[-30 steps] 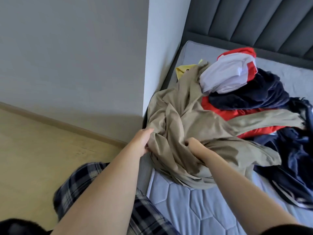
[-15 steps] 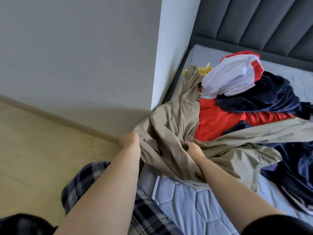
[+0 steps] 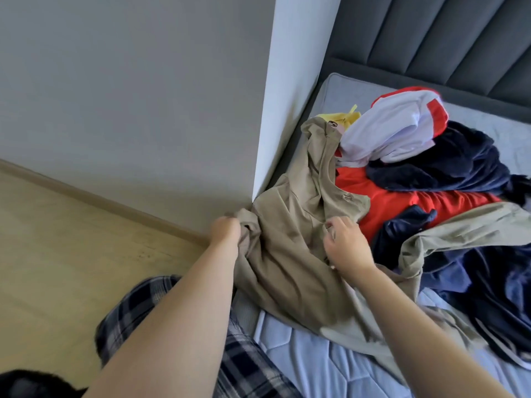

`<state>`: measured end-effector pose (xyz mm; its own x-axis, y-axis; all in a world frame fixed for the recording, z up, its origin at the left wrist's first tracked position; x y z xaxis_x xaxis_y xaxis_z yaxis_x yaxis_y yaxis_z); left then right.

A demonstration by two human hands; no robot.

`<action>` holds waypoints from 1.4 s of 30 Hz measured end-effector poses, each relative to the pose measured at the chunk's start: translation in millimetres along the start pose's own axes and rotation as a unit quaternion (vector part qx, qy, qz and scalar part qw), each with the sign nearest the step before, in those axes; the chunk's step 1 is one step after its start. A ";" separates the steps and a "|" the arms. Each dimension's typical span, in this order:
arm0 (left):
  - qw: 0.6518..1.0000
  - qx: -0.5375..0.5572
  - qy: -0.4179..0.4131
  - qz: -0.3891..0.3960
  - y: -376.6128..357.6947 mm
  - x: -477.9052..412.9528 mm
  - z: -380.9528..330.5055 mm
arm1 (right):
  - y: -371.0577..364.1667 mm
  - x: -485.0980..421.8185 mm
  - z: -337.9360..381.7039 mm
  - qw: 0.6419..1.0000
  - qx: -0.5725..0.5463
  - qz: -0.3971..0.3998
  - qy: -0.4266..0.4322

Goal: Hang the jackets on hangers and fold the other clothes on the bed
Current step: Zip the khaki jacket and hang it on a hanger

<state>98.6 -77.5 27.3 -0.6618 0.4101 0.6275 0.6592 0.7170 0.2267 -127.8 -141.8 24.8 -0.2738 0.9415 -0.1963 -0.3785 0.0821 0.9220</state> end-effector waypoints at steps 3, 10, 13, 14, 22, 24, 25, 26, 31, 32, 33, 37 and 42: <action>0.987 -0.133 -0.001 0.086 -13.6 2.2 4.7 | -27.5 5.3 13.6 0.988 -0.084 0.062 -0.110; 0.969 -0.161 -0.187 0.015 -9.7 -4.1 5.5 | -61.6 26.2 23.2 0.968 -0.071 0.240 -0.009; 0.950 -0.231 -0.201 0.064 -15.7 -3.0 10.6 | -46.2 30.4 39.0 0.898 -0.014 0.422 0.127; 0.939 -0.259 -0.205 0.095 -17.8 -0.6 12.6 | -38.8 29.1 38.9 0.880 -0.005 0.456 0.133; 0.904 -0.321 -0.166 0.228 -25.7 0.3 25.9 | -21.8 -10.9 9.5 0.985 -0.121 0.028 -0.119; 0.920 -0.294 -0.152 0.211 -26.1 -0.9 25.5 | -35.0 -6.0 10.0 0.912 -0.284 0.139 -0.261; 0.934 -0.265 -0.144 0.192 -25.2 -1.8 23.5 | -40.6 -1.4 11.5 0.864 -0.373 0.162 -0.297; 0.948 -0.231 -0.139 0.168 -23.8 -4.0 20.6 | -43.5 1.9 13.4 0.827 -0.438 0.160 -0.315; 0.986 0.045 0.022 0.161 -17.6 -7.9 8.5 | -34.0 18.9 42.0 0.843 -0.452 0.271 -0.109; 0.981 0.081 0.052 0.169 -15.7 -7.4 8.5 | -31.9 23.1 49.0 0.860 -0.383 0.335 -0.038; 0.978 0.091 0.060 0.178 -14.7 -6.2 8.5 | -29.6 26.0 54.9 0.867 -0.308 0.392 0.017; 0.978 -0.096 0.019 0.186 -12.3 -1.2 16.9 | -21.8 22.9 55.1 0.824 -0.292 0.486 0.015; 0.986 -0.071 0.029 0.147 -4.0 8.0 13.0 | -19.5 9.7 39.6 0.842 -0.368 0.387 -0.078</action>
<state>86.1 -69.8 21.7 -0.4155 0.5519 0.7230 0.8658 0.4837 0.1284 -88.0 -121.3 18.1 -0.5926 0.6557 0.4679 -0.6007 -0.7467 0.2857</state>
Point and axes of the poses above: each hand's wrist, its own x-axis away from the middle knuckle, its own y-axis out of the back of the hand, z = x × y, the point moved 1 cm from there along -x, towards the middle knuckle, and after that the axes turned 3 degrees about -z, right-handed, at the moved point
